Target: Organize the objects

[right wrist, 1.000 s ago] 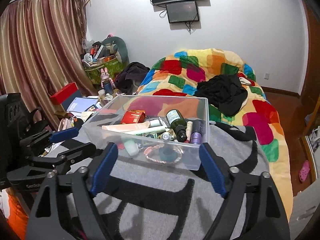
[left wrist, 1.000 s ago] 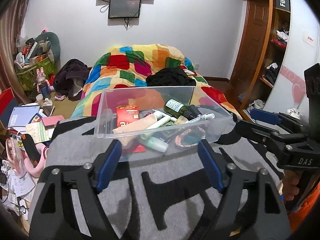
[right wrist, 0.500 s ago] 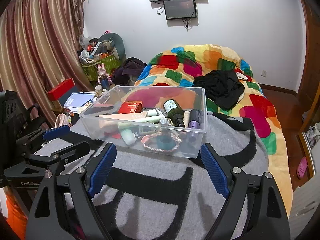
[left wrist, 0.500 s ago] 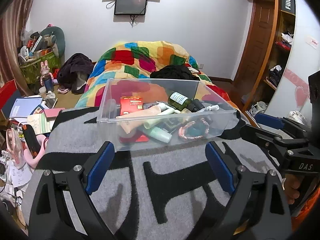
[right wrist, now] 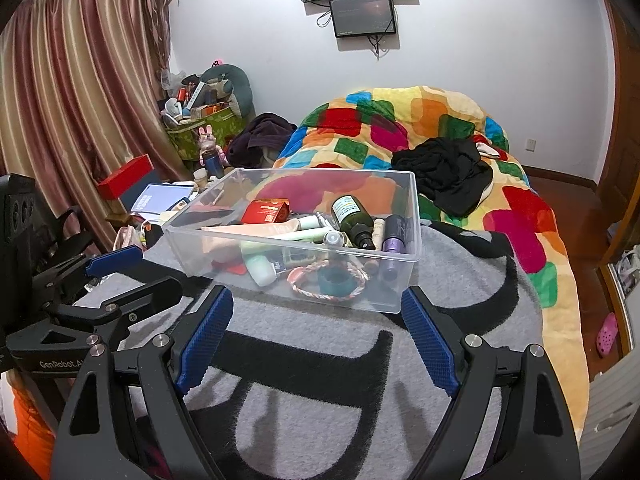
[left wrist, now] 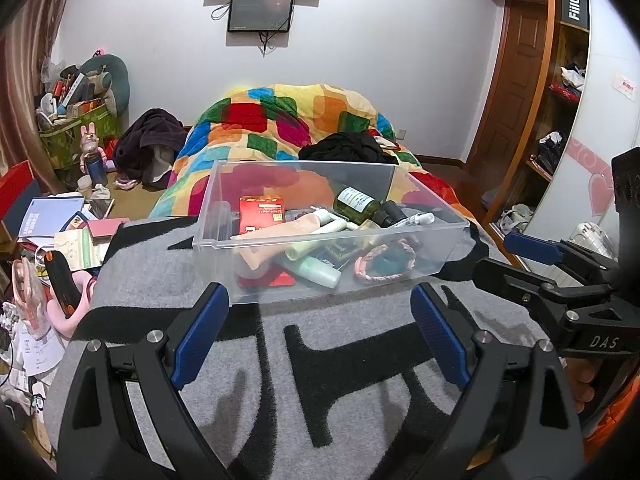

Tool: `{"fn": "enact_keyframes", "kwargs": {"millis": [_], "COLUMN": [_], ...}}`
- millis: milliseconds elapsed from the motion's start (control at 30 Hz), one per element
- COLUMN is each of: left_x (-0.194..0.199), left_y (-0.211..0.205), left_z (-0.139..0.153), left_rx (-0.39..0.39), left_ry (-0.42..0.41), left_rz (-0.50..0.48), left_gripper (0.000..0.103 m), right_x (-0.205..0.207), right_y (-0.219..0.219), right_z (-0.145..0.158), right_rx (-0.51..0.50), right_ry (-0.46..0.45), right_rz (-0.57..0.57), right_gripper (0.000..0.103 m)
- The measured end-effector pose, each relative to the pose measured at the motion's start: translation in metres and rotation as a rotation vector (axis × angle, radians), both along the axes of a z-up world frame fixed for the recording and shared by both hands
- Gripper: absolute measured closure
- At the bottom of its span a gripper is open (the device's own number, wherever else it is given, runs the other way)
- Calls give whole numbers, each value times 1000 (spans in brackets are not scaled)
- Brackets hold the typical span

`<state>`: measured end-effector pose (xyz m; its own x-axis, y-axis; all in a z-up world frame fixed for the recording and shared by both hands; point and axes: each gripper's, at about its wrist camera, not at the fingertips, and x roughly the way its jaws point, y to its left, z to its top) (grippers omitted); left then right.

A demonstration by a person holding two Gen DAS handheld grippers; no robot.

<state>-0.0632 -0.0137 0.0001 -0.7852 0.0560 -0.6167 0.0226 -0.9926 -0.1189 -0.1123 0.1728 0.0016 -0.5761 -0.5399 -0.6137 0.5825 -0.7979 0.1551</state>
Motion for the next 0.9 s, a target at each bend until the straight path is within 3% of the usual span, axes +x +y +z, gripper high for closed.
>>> {"fn": "enact_keyframes", "kwargs": {"millis": [900], "left_x": [1], "left_y": [3], "left_z": [7], "left_rx": [7], "left_ry": [4], "left_rz": [-13], "left_gripper": [9], "right_x": [3], "right_y": [-2], "right_z": [0], "right_rx": [-2], "right_ry": [-2], "right_rz": [1], "right_gripper": [19]}}
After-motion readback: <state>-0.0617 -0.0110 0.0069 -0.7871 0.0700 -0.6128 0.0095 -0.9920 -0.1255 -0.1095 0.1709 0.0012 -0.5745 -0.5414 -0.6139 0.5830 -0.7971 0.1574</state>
